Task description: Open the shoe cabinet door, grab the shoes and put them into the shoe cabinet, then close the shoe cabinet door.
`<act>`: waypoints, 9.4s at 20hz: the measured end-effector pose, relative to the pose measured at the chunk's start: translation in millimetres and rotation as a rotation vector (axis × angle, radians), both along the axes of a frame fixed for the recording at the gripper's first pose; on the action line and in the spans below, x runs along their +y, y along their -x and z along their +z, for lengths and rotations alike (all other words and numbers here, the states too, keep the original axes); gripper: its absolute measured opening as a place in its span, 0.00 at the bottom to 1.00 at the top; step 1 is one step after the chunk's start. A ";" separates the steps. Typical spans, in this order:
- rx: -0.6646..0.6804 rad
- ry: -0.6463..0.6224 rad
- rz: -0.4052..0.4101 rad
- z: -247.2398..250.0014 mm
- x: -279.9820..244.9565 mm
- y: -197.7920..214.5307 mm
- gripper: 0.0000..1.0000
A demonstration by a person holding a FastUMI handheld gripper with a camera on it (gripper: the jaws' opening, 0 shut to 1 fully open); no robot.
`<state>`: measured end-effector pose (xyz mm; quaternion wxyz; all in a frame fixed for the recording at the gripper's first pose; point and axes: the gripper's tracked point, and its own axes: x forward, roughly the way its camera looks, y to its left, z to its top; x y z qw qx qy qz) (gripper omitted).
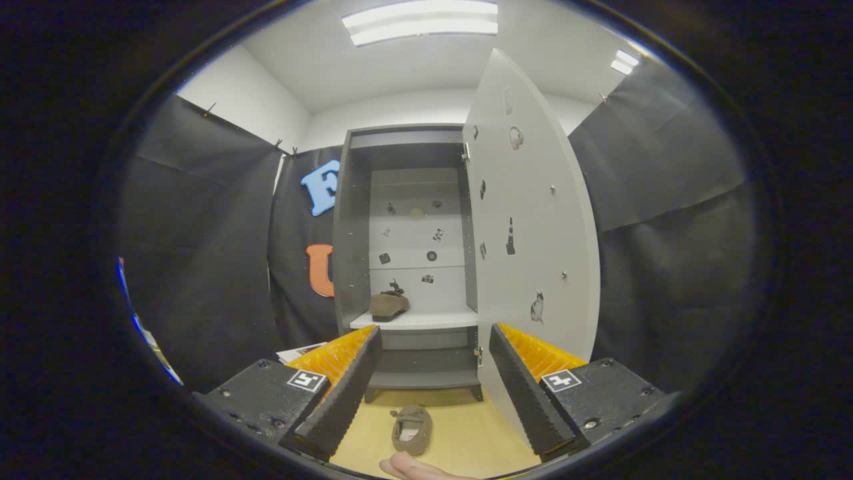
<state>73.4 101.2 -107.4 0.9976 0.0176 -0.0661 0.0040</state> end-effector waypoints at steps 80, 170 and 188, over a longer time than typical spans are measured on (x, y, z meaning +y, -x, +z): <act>0.189 0.107 0.160 156.6 82.0 -138.2 0.07; 0.066 0.220 -0.021 208.0 -130.3 45.2 1.00; 0.159 0.150 -0.136 146.2 -261.9 -33.8 1.00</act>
